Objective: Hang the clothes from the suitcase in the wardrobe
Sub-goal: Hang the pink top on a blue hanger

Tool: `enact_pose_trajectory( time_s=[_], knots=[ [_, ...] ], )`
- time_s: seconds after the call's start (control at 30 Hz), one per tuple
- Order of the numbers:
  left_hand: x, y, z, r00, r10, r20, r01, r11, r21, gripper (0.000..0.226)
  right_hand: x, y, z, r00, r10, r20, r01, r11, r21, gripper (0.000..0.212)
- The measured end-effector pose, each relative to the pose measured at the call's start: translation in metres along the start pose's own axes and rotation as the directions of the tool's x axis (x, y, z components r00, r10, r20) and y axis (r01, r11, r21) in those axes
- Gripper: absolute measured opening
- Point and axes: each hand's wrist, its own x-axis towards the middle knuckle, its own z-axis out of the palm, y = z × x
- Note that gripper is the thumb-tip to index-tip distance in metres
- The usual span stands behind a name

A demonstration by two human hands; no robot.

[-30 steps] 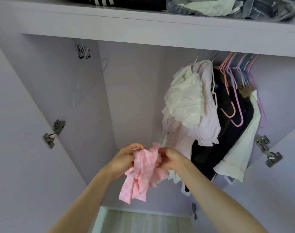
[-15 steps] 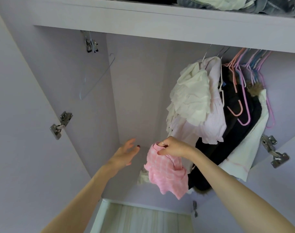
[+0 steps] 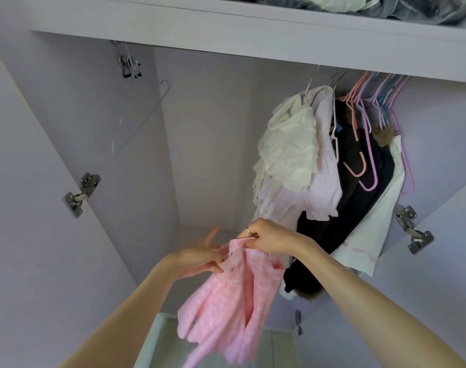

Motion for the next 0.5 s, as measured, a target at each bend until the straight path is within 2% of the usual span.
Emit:
enact_pose_trajectory(
  time_s=[0.07, 0.13, 0.23, 0.33, 0.4, 0.5],
  knots=[
    [0.0, -0.001, -0.002, 1.0, -0.022, 0.022, 0.021, 0.999, 0.029, 0.102, 0.0, 0.0, 0.001, 1.0, -0.002, -0.001, 0.002, 1.0, 0.013, 0.022],
    [-0.005, 0.002, -0.003, 1.0, -0.008, -0.021, 0.01, 0.993, 0.117, 0.075, 0.0, 0.0, -0.001, 1.0, -0.009, -0.025, 0.01, 0.999, 0.045, 0.024],
    [-0.012, 0.004, -0.007, 0.96, 0.031, -0.278, 0.099, 0.892, 0.441, 0.031, 0.003, 0.007, -0.01, 0.991, 0.04, -0.126, -0.027, 0.995, 0.098, 0.031],
    [-0.011, 0.004, -0.013, 0.882, 0.155, -0.446, 0.208, 0.72, 0.661, 0.026, 0.008, 0.02, -0.015, 0.969, 0.129, -0.213, -0.123, 0.992, 0.04, 0.037],
    [-0.014, 0.011, -0.013, 0.82, 0.255, -0.512, 0.253, 0.641, 0.725, 0.023, 0.009, 0.026, -0.017, 0.948, 0.181, -0.261, -0.193, 0.981, -0.02, 0.041],
    [-0.016, 0.021, -0.02, 0.733, 0.338, -0.59, 0.262, 0.661, 0.703, 0.021, 0.007, 0.039, -0.021, 0.903, 0.224, -0.366, -0.284, 0.951, -0.12, 0.031]
  ],
)
